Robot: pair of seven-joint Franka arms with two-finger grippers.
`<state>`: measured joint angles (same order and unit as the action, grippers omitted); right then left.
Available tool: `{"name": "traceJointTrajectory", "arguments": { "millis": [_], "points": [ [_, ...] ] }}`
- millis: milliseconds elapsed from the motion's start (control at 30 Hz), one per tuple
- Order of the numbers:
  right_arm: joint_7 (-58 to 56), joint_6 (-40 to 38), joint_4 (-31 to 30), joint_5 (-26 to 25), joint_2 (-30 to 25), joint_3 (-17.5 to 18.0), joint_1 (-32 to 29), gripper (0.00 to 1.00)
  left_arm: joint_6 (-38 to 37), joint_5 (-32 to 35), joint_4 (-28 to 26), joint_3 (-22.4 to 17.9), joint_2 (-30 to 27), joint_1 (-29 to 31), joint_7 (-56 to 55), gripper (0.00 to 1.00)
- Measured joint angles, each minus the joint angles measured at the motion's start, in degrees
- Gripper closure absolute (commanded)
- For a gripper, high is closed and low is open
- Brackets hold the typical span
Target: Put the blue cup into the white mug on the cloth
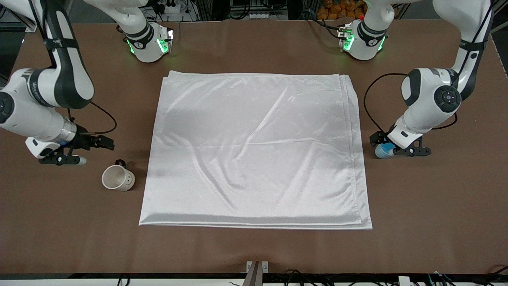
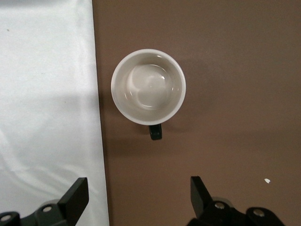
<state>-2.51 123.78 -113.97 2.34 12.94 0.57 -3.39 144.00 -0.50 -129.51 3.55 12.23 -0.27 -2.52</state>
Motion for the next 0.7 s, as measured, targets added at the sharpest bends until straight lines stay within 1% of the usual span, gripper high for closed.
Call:
{"name": "traceJointTrajectory", "arguments": {
  "millis": [300, 533, 600, 700],
  "points": [
    [-0.28, 5.27, 0.03, 0.01, 4.50, 0.04, 0.01, 0.07, 2.68, 0.00, -0.10, 0.03, 3.49, -0.01, 0.00, 0.00],
    [-0.35, 8.14, 0.03, 0.01, 7.05, 0.04, 0.01, 0.09, 5.08, 0.00, -0.23, 0.03, 5.73, -0.01, 0.00, 0.11],
    [-0.36, 8.81, 0.04, 0.01, 7.67, 0.04, 0.01, 0.09, 5.43, 0.00, -0.24, 0.03, 6.31, -0.01, 0.00, 0.17],
    [-0.41, 9.76, 0.04, 0.01, 8.49, 0.04, 0.01, 0.10, 5.71, 0.00, -0.25, 0.03, 7.05, -0.01, 0.00, 0.30]
  ]
}}
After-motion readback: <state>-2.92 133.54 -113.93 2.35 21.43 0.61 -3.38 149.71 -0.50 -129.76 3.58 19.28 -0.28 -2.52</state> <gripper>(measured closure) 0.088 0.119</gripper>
